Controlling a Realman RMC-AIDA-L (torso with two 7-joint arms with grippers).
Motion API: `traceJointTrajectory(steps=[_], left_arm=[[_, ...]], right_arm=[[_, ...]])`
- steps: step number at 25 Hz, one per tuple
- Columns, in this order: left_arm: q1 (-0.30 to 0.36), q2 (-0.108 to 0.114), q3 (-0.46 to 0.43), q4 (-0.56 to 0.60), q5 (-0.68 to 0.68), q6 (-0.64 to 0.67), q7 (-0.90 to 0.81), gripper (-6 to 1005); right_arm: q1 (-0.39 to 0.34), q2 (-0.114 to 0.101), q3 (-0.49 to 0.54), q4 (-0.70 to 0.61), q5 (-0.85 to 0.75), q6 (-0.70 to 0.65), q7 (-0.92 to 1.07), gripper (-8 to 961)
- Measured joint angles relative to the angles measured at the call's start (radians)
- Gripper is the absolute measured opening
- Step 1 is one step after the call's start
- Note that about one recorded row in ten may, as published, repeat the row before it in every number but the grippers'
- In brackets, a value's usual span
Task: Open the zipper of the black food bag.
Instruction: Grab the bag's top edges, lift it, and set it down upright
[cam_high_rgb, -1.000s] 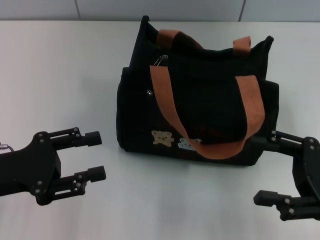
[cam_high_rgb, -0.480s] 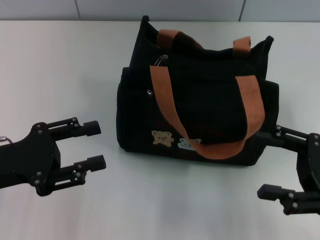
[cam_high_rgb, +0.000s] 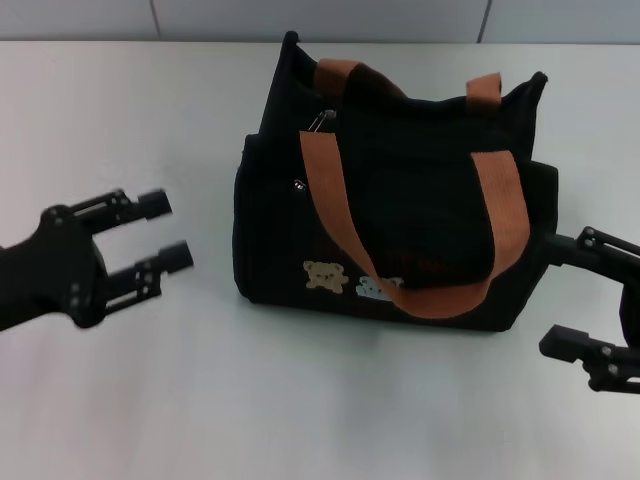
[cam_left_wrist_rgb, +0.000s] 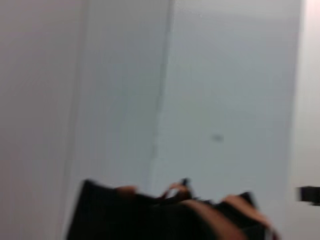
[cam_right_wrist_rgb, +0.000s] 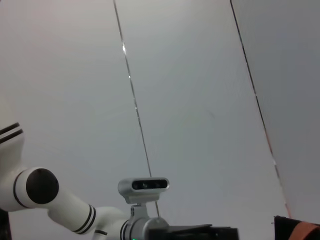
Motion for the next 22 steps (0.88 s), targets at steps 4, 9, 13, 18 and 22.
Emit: traceJointTrajectory(steps=[4,9,13,18,22], left_arm=[[-0.012,-0.023,-0.009,-0.006,0.007,-0.082,0.001,632],[-0.057,-0.056,0.007,-0.038,0.051,-0.191,0.023,596],[-0.102,-0.056,0.013,-0.12,0.068,-0.284,0.066,568],[-0.133,-0.058,0.05,-0.157,0.074,-0.343,0.081,532],[-0.141,-0.06,0.059,-0.172,0.07,-0.354,0.109,504]], right_arm=[[-0.005,0.006,0.0,0.0,0.0,0.005,-0.01,831],[-0.006,0.006,0.0,0.0,0.0,0.01,-0.013,830],[-0.006,0.006,-0.001,0.0,-0.001,0.012,-0.014,830],[-0.005,0.007,-0.001,0.0,-0.001,0.015,-0.014,830],[-0.005,0.007,-0.002,0.0,-0.001,0.016,-0.015,830]])
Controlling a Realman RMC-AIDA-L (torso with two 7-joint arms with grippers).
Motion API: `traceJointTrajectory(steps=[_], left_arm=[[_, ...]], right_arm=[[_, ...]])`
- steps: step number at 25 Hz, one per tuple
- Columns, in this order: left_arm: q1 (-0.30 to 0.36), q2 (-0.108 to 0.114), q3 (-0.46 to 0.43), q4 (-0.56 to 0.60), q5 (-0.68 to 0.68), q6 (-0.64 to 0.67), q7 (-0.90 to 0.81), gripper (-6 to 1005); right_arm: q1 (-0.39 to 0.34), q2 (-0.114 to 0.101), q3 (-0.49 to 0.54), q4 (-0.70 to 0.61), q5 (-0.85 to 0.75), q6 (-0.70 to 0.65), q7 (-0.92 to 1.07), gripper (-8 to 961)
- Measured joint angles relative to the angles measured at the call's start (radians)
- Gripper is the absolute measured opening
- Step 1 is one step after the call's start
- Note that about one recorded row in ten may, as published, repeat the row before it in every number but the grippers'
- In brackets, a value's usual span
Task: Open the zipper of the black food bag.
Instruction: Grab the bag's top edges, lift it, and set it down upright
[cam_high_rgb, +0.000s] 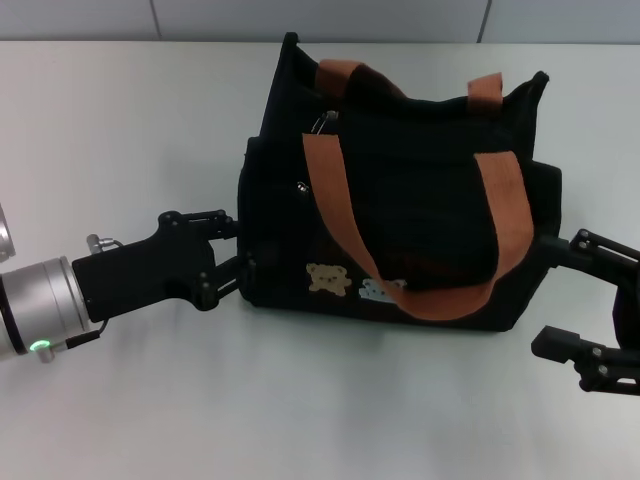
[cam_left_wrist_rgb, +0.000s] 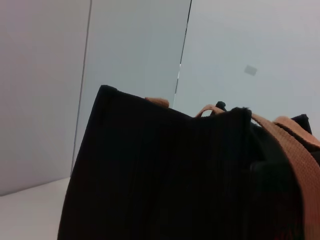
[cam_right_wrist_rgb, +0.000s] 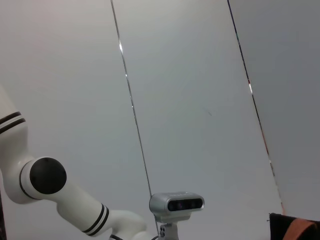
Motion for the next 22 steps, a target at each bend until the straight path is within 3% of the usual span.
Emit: traceJointTrajectory(steps=[4,9,15,22], left_arm=[[-0.003,-0.001,0.0,-0.007,-0.001,-0.002,0.012,475],[-0.004,-0.001,-0.005,-0.016,-0.002,-0.003,0.023,241],[-0.002,-0.001,-0.005,-0.023,-0.003,-0.005,0.034,99],[0.009,0.002,-0.007,-0.022,-0.003,0.009,0.04,97]], right_arm=[[-0.001,0.0,0.0,0.002,0.0,0.001,0.0,830],[-0.007,0.0,0.001,0.003,0.0,0.001,-0.002,830],[-0.008,0.001,0.002,0.006,0.001,0.0,-0.002,830],[-0.008,0.003,0.006,0.007,0.001,0.0,-0.004,831]])
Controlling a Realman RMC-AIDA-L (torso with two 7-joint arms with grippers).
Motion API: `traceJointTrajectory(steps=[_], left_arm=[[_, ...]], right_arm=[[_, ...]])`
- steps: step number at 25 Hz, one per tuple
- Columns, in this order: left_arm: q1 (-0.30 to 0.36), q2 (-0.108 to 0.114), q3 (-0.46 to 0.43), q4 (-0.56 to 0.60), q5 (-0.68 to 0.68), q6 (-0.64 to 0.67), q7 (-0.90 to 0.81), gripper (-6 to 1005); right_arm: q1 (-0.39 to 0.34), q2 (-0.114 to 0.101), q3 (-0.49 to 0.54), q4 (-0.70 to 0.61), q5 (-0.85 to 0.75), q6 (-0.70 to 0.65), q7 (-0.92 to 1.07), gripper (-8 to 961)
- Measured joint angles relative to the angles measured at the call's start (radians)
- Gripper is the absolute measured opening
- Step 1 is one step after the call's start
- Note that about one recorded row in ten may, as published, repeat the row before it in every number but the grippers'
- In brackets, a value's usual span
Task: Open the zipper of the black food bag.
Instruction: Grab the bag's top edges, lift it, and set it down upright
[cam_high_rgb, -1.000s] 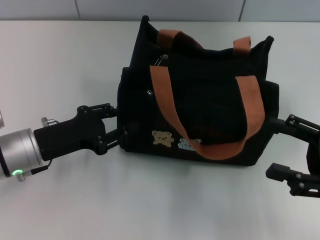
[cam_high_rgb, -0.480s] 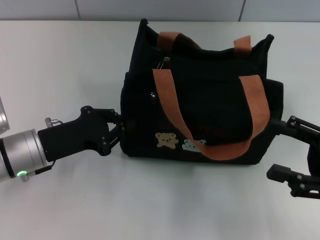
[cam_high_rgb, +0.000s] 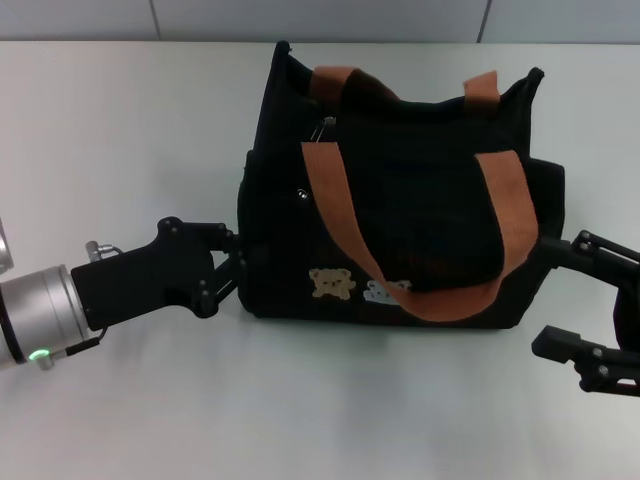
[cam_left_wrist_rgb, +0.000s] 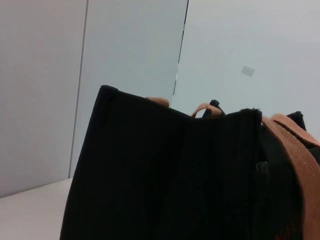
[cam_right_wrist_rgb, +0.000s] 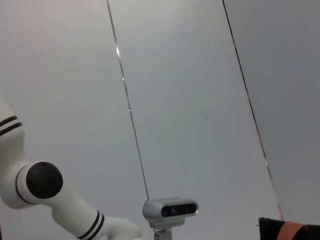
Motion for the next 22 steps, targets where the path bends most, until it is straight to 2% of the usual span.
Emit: traceJointTrajectory(steps=[4,7,16,22], left_arm=[[0.01,0.005,-0.004,0.012,-0.021,0.022,-0.008,97],[0.017,0.009,-0.004,0.084,-0.027,0.08,-0.035,97],[0.036,0.011,0.009,0.519,-0.002,0.244,-0.218,98],[0.034,0.013,0.009,0.738,0.005,0.302,-0.279,98]], right_arm=[[0.0,0.005,0.005,0.0,0.0,0.004,-0.007,831],[0.001,0.006,0.006,0.0,0.0,0.019,-0.008,831],[0.031,0.01,0.006,0.029,0.0,0.097,0.039,831],[0.074,0.024,0.007,0.08,0.026,0.183,0.054,831]])
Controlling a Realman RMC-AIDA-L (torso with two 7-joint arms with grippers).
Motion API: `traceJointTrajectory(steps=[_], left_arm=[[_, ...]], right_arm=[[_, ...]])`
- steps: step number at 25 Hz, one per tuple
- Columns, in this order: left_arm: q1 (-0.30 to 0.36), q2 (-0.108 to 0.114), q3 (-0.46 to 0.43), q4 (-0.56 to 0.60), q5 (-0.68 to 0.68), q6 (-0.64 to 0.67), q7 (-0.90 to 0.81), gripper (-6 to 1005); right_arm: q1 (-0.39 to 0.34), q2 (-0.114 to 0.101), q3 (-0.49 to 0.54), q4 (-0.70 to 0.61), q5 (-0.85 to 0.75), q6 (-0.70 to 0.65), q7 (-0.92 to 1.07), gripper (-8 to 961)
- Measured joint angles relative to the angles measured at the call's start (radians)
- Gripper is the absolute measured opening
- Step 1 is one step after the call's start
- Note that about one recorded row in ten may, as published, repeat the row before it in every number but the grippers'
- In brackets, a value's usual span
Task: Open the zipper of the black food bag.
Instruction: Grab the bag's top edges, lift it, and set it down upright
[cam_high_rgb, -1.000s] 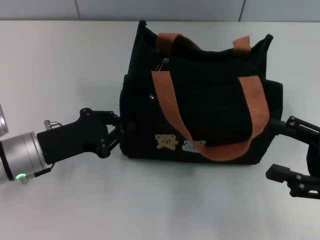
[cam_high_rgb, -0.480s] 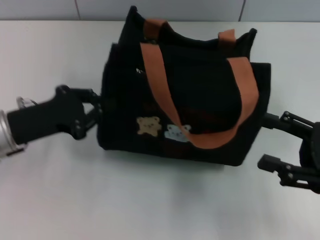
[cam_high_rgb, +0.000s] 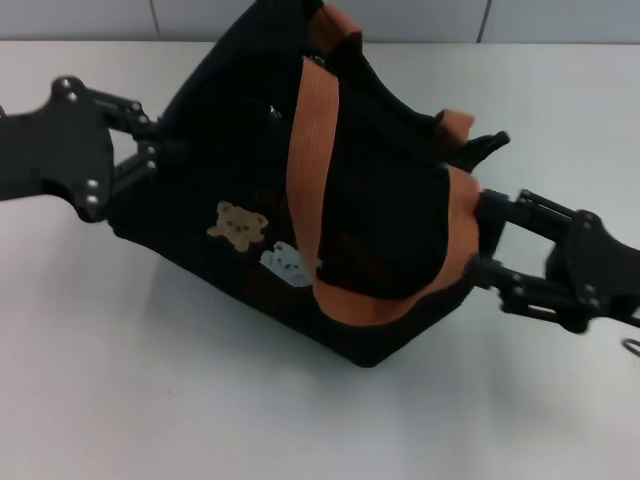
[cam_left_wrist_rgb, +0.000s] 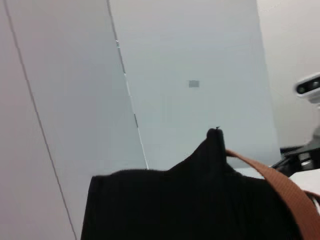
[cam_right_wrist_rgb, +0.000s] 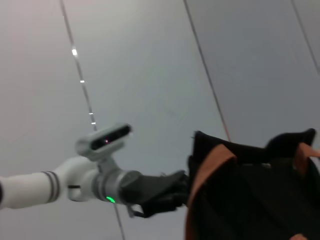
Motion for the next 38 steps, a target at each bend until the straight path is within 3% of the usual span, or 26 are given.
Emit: traceJointTrajectory(steps=[7,11,16,21,31,38], left_arm=[[-0.01,-0.006,-0.002,0.135,-0.026,0.041,-0.022,92],[-0.014,-0.007,0.001,0.149,-0.081,0.073,-0.021,92],[-0.01,-0.008,0.038,0.129,-0.104,0.095,0.008,92],[0.014,-0.009,0.07,0.089,-0.105,0.096,0.058,92],[0.023,-0.009,0.097,0.031,-0.05,0.098,0.108,93],[0.018,-0.009,0.104,0.027,-0.05,0.099,0.112,93]], right_arm=[[0.095,0.008,-0.054,0.188,-0.038,0.18,-0.065,830],[0.189,0.013,-0.106,0.359,-0.041,0.295,-0.138,830],[0.232,0.015,-0.107,0.419,-0.041,0.353,-0.151,831],[0.191,0.008,-0.106,0.365,-0.041,0.325,-0.077,831],[0.033,0.003,-0.101,0.131,-0.033,0.108,0.113,830],[0.004,0.003,-0.067,0.106,0.036,0.056,0.033,831]])
